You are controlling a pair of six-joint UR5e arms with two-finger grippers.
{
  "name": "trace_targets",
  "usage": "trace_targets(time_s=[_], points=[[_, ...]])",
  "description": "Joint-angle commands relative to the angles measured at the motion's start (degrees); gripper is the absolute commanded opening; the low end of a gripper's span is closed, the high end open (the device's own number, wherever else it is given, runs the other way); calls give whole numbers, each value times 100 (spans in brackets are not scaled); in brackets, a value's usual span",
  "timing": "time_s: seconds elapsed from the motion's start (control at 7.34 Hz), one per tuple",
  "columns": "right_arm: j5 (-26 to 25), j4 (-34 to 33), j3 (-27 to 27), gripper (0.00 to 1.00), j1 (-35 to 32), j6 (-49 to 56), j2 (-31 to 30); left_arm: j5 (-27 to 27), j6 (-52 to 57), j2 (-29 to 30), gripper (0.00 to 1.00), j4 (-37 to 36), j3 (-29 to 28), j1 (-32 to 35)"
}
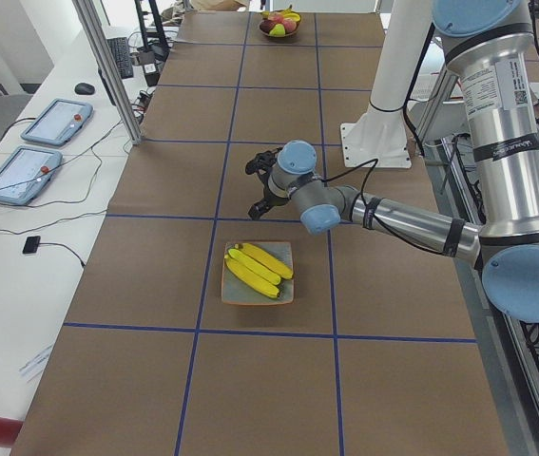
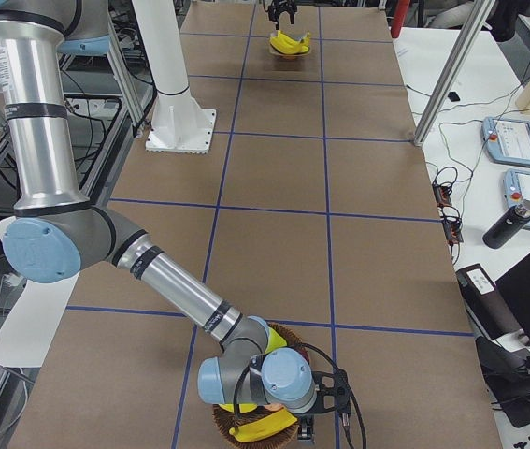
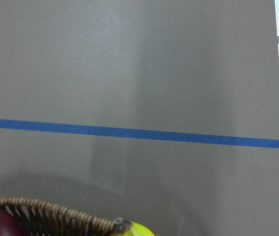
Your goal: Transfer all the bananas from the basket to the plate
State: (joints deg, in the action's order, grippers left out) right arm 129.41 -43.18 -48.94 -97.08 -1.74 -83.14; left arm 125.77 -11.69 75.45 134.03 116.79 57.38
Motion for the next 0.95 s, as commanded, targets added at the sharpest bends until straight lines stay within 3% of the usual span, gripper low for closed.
trace_targets(time_s=[0.0, 0.27, 0.54, 0.82], points=[[-582, 302, 43, 94, 373, -362, -44, 0, 0, 31, 100, 0, -8, -16], [-566, 311, 52, 94, 418, -362, -141, 0, 0, 102, 100, -9, -25, -25], [-583, 520, 52, 82, 427, -353, -334, 0, 0, 163, 100, -17, -43, -34], [-584, 539, 43, 64, 427, -353, -379, 0, 0, 198, 100, -26, -51, -34]])
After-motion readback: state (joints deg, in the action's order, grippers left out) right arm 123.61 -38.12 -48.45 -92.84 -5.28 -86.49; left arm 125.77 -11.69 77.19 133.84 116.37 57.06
